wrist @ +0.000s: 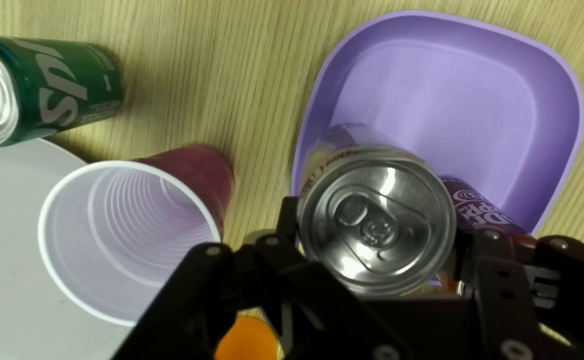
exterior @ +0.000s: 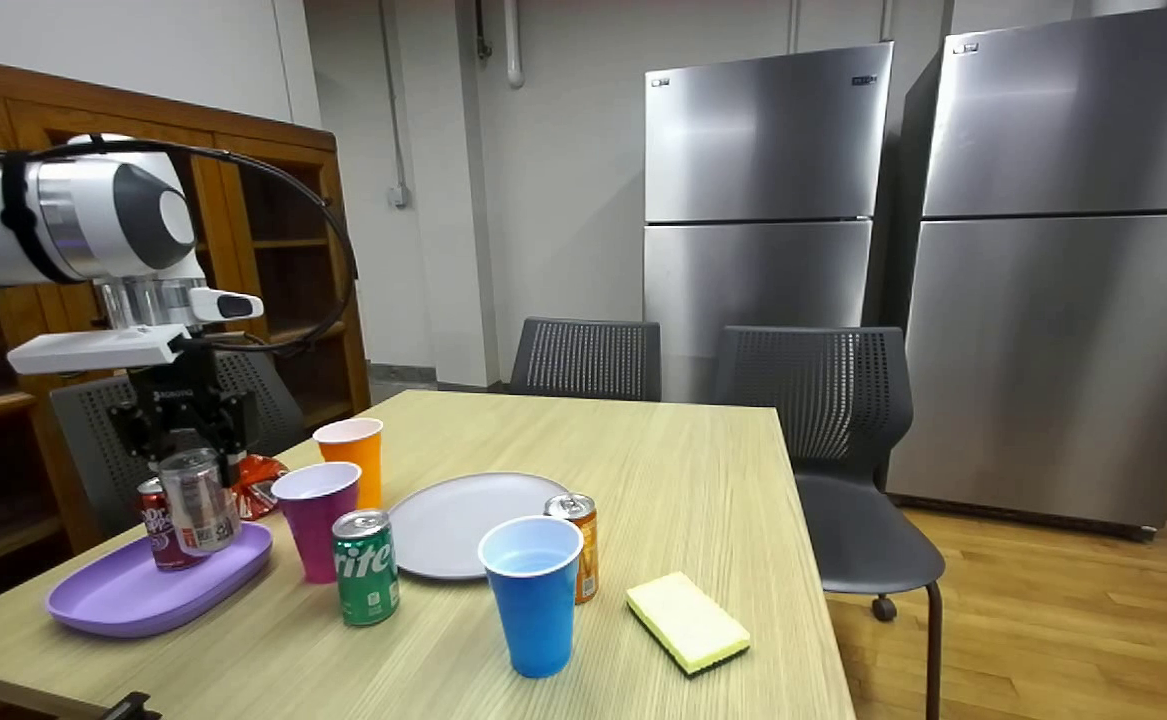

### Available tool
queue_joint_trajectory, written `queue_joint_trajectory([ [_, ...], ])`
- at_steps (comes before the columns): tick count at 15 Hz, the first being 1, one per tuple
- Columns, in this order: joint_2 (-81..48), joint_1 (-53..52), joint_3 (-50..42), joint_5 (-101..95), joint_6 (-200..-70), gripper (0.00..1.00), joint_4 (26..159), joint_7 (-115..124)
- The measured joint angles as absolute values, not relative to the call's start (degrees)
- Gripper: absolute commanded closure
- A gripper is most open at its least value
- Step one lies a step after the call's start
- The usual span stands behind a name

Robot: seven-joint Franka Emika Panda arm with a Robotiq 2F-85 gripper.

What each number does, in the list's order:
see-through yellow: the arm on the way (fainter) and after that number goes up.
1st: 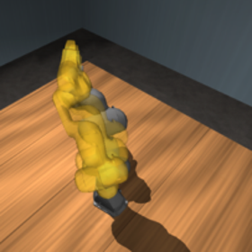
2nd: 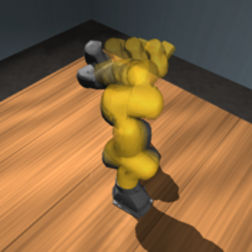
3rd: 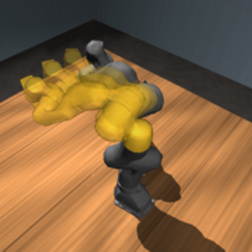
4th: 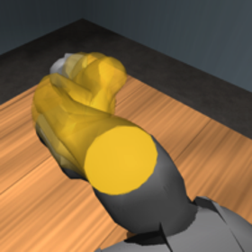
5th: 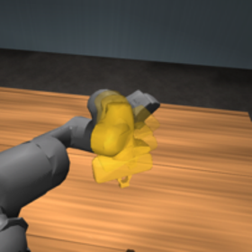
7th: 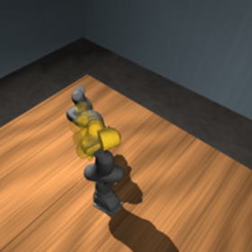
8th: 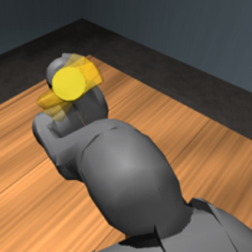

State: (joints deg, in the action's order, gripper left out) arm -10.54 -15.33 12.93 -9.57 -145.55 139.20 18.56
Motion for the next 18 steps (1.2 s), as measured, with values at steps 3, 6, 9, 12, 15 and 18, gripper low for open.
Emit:
queue_joint_trajectory([
  [3, -12.98, -15.50, 12.81, -9.57, -144.51, 0.61, 137.06, 18.56],
  [6, -15.16, -15.82, 12.74, -9.57, -143.37, 0.61, 135.00, 18.56],
  [9, -17.09, -16.24, 12.59, -9.57, -142.48, 0.61, 133.23, 18.56],
  [12, -18.80, -16.83, 11.97, -9.57, -141.86, 0.61, 131.67, 18.56],
  [15, -20.21, -17.21, 11.30, -9.57, -141.37, 0.61, 130.20, 18.56],
  [18, -21.37, -17.44, 10.75, -9.57, -141.05, 0.61, 128.97, 18.57],
])
